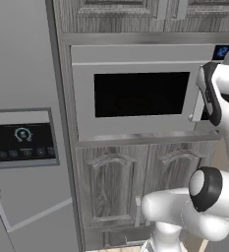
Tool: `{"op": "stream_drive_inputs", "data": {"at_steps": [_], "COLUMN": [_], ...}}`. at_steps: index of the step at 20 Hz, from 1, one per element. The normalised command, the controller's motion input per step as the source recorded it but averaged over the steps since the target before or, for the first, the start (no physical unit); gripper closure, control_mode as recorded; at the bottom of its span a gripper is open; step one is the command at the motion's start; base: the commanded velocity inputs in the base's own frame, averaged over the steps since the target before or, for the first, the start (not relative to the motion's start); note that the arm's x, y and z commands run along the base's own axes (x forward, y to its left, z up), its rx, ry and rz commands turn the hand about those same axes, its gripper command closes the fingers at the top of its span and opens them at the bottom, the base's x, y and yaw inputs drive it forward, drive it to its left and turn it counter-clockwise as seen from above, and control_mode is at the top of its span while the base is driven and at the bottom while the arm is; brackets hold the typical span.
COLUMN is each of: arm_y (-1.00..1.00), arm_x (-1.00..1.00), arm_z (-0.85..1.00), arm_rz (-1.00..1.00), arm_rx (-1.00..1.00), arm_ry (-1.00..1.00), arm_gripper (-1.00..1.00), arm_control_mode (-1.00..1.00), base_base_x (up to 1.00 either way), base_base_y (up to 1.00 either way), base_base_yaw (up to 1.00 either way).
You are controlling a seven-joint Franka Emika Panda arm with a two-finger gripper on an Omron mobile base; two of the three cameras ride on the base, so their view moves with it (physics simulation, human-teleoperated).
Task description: Pick the shrimp from the counter and place it in the microwave. Then turn on the microwave.
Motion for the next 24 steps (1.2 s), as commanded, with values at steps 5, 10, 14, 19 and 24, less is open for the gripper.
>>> {"op": "stream_drive_inputs", "data": {"at_steps": [5,10,14,19,24], "arm_y": [0.26,0.25,0.20,0.12,0.04], "arm_x": [0.47,0.40,0.27,-0.02,-0.25], "arm_z": [-0.05,-0.07,-0.01,0.00,0.00], "arm_rz": [0.00,0.00,0.00,0.00,0.00], "arm_rx": [0.00,0.00,0.00,0.00,0.00], "arm_ry": [0.00,-0.01,0.00,0.00,0.00], "arm_gripper": [-1.00,-1.00,-1.00,-1.00,-1.00], "arm_control_mode": [-1.00,-1.00,-1.00,-1.00,-1.00], "base_base_x": [0.00,0.00,0.00,0.00,0.00], "base_base_y": [0.00,0.00,0.00,0.00,0.00], "base_base_yaw": [0.00,0.00,0.00,0.00,0.00]}}
